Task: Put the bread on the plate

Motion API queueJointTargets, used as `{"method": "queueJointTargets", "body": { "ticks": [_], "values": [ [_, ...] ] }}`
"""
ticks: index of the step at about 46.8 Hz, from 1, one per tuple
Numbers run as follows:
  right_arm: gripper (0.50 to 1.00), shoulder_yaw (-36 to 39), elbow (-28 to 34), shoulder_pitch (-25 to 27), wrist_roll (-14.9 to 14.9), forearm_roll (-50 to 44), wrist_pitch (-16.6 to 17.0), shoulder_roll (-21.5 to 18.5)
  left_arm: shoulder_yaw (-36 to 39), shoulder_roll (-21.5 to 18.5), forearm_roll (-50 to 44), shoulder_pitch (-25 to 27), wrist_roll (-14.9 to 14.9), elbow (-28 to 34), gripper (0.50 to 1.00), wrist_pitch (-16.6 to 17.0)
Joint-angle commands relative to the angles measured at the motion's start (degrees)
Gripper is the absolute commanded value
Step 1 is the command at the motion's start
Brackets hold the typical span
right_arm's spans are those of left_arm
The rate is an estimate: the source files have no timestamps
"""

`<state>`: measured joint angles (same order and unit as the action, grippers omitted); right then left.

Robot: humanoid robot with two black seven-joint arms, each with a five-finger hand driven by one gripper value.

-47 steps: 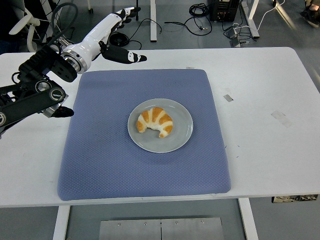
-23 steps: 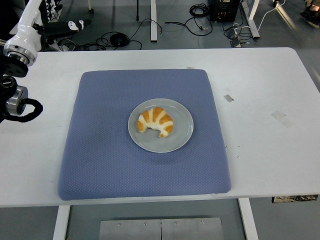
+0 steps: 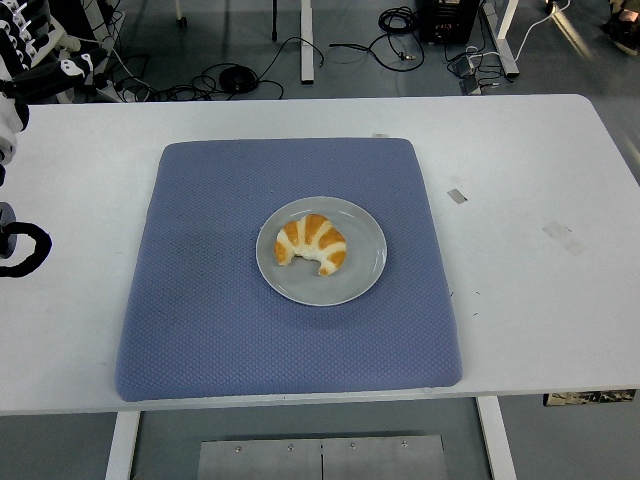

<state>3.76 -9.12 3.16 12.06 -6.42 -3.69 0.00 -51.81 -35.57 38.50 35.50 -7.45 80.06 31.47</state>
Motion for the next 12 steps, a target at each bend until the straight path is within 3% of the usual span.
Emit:
{"method": "queueJointTargets", "body": {
  "ticks": [1, 12],
  "values": [
    [1.000, -0.3, 0.6, 0.4, 0.0, -0.1, 0.0, 0.0, 0.0, 0.0, 0.0, -0.5, 0.0, 0.0, 0.949, 0.0],
    [1.000, -0.4, -1.1, 1.0, -0.1, -0.1, 0.0, 0.0, -0.5, 0.1, 0.0, -1.0, -0.1, 0.0, 0.951, 0.0]
  ]
}}
